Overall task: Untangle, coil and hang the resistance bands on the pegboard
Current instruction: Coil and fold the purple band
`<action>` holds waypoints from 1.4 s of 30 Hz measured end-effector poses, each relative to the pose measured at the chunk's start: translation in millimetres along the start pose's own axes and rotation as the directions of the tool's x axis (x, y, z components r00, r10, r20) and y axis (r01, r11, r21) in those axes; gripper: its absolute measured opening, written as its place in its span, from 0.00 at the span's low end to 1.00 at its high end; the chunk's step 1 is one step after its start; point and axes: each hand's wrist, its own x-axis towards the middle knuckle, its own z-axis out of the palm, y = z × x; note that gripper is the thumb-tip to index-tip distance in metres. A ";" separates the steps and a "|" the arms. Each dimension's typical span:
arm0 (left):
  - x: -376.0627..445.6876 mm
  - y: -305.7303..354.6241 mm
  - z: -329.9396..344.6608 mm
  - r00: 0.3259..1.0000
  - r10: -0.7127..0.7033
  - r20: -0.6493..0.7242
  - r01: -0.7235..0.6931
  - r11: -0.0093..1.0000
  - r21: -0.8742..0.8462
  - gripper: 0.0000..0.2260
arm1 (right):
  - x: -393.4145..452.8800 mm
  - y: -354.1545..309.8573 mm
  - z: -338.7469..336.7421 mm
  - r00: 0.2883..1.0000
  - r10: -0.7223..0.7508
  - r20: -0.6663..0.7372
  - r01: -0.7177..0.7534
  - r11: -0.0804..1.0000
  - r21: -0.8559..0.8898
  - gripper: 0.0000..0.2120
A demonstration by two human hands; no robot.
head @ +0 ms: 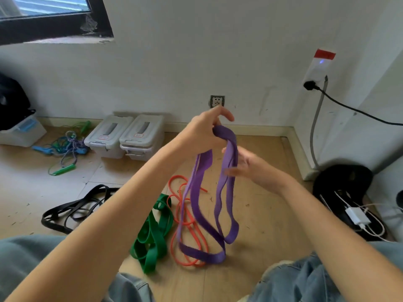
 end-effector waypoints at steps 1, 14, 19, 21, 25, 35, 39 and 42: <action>-0.7 1.7 2.4 0.999 0.009 0.041 -0.011 0.999 0.049 0.20 | -2.2 -12.1 -2.3 0.998 -0.059 -0.003 0.059 0.997 0.053 0.24; -43.3 -39.4 -2.3 0.978 -0.191 -0.087 0.154 0.934 -0.322 0.09 | -6.2 -76.2 -18.5 0.858 -0.335 -0.390 0.360 0.933 -0.011 0.14; -31.8 -15.8 -26.3 0.989 -0.099 -0.112 0.038 0.891 -0.453 0.08 | -10.4 -57.1 -29.6 0.908 -0.276 -0.314 0.240 0.959 -0.148 0.11; -25.2 -2.8 -27.0 0.991 -0.063 -0.118 0.009 0.909 -0.417 0.09 | -8.7 -51.7 -28.5 0.938 -0.257 -0.234 0.211 0.956 -0.201 0.08; -16.1 13.3 -23.3 0.988 -0.038 -0.153 -0.019 0.935 -0.354 0.07 | -6.9 -43.9 -20.0 0.963 -0.245 -0.115 0.209 0.943 -0.260 0.05; -18.4 16.7 -12.1 0.980 -0.051 -0.190 -0.033 0.909 -0.415 0.11 | -2.9 -39.9 7.4 0.974 -0.223 0.027 0.225 0.970 -0.092 0.17; -20.1 19.0 -9.6 0.978 -0.066 -0.199 -0.032 0.891 -0.454 0.10 | 6.3 -45.8 26.2 0.955 -0.296 0.031 0.297 0.943 -0.148 0.13; -21.3 18.1 -10.4 0.978 -0.084 -0.191 -0.021 0.870 -0.493 0.10 | 13.7 -48.4 31.4 0.948 -0.318 0.004 0.314 0.935 -0.166 0.11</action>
